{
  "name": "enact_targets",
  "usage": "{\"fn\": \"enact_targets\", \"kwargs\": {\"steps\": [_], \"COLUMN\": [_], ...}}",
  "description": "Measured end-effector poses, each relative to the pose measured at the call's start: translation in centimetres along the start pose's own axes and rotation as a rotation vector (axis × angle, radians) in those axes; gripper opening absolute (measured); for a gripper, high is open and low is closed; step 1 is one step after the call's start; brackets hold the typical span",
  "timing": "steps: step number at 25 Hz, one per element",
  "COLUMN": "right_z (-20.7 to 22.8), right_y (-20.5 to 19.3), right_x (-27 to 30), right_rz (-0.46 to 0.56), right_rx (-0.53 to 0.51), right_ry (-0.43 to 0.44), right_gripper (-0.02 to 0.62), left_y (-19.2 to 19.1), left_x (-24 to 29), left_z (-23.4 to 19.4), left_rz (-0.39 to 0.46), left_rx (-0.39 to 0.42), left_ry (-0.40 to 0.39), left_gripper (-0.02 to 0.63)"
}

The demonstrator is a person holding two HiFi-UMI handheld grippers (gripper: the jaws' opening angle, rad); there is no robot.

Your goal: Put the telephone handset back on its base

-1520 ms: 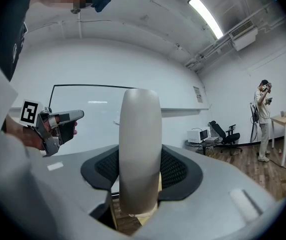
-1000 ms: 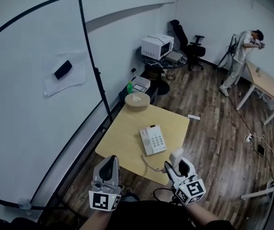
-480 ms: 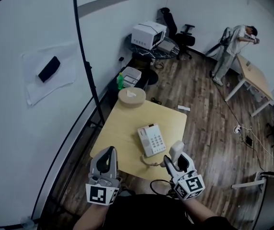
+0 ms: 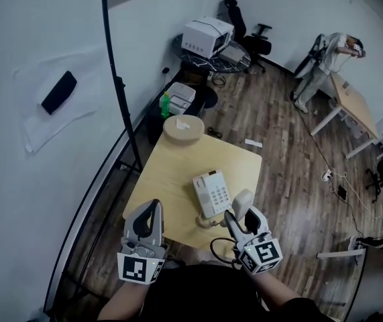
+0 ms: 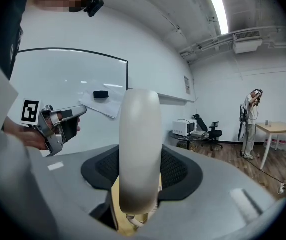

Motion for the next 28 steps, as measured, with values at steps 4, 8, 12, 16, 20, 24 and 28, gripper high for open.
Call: {"fn": "enact_targets", "kwargs": {"steps": [4, 8, 12, 16, 20, 24, 28], "right_z": [0.7, 1.8, 2.9, 3.9, 4.4, 3.9, 3.1], "right_y": [-0.6, -1.0, -1.3, -2.9, -5.2, -8.3, -12.6], "right_x": [1.0, 2.5, 4.0, 6.3, 9.1, 12.3, 15.5], "right_rz": [-0.016, -0.041, -0.062, -0.113, -0.169, -0.24, -0.329], "right_rx": [-0.017, -0.018, -0.023, -0.031, -0.041, -0.063, -0.073], "right_ry": [0.031, 0.067, 0.083, 0.09, 0.099, 0.127, 0.15], "right_gripper": [0.218, 0.218, 0.218, 0.218, 0.218, 0.218, 0.218], "left_y": [-0.4, -0.7, -1.4, -2.3, -3.3, -4.3, -6.1], "left_x": [0.5, 1.0, 1.8, 2.3, 2.1, 1.7, 0.5], "left_z": [0.4, 1.2, 1.4, 1.2, 0.7, 0.3, -0.1], "left_rz": [-0.002, 0.002, -0.002, -0.01, -0.019, -0.026, -0.092], "left_rx": [0.005, 0.006, 0.029, 0.036, 0.021, 0.002, -0.011], "left_ry": [0.025, 0.055, 0.061, 0.071, 0.09, 0.105, 0.117], "left_gripper": [0.0, 0.0, 0.0, 0.0, 0.0, 0.0, 0.0]}}
Point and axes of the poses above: the fingertips, and each gripper's own axes: x forward along the fingers, z to its right, y out of its top, the point moved 2 cm from there along -x, backward along the fingers, and after that the axes turned 15 degrees about -x, right-handed, at the moved point
